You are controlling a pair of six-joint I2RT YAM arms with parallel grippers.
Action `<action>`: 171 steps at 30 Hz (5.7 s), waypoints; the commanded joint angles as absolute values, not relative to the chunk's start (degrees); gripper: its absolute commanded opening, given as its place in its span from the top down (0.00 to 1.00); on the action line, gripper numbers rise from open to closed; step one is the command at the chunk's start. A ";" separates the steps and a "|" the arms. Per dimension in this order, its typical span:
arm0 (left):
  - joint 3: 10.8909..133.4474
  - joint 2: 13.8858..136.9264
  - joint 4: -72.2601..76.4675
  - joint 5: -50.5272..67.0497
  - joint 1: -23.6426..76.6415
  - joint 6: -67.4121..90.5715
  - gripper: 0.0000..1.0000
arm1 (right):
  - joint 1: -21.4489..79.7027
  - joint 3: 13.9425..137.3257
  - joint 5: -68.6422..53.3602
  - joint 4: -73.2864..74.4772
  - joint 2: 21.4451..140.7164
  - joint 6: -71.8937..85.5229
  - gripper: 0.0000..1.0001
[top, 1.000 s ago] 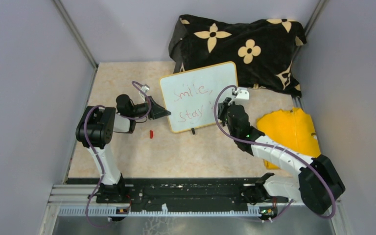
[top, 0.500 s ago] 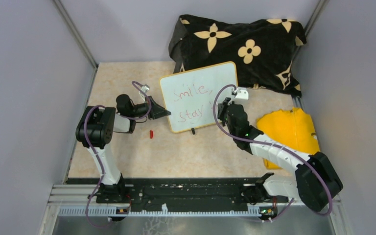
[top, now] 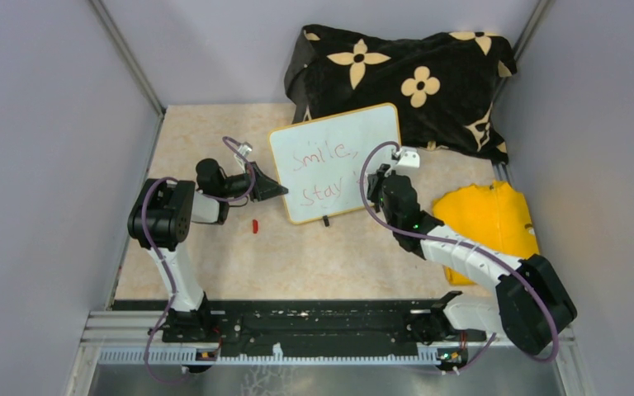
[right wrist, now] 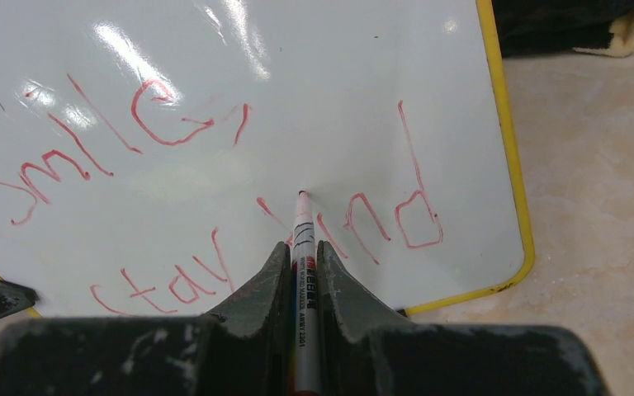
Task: Write a sentence on the whiteboard
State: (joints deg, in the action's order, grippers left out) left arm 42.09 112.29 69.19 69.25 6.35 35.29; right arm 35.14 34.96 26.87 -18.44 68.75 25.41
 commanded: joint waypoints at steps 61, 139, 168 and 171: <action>42.08 113.86 63.20 67.06 6.50 34.10 0.95 | 34.45 24.58 31.75 1.09 33.70 29.09 1.00; 42.18 114.26 64.03 66.98 6.50 35.16 0.95 | 20.79 26.18 23.72 -18.88 59.87 44.38 1.00; 42.10 114.21 64.16 66.74 6.50 35.60 0.94 | 20.51 23.98 23.27 -17.17 58.46 44.14 1.00; 42.12 114.26 64.24 66.71 6.50 35.84 0.92 | 20.48 24.12 23.07 -16.73 58.20 44.12 1.00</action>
State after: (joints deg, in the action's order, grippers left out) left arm 42.24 112.29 68.99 69.58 6.37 35.35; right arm 21.08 23.66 23.29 -15.84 59.94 43.77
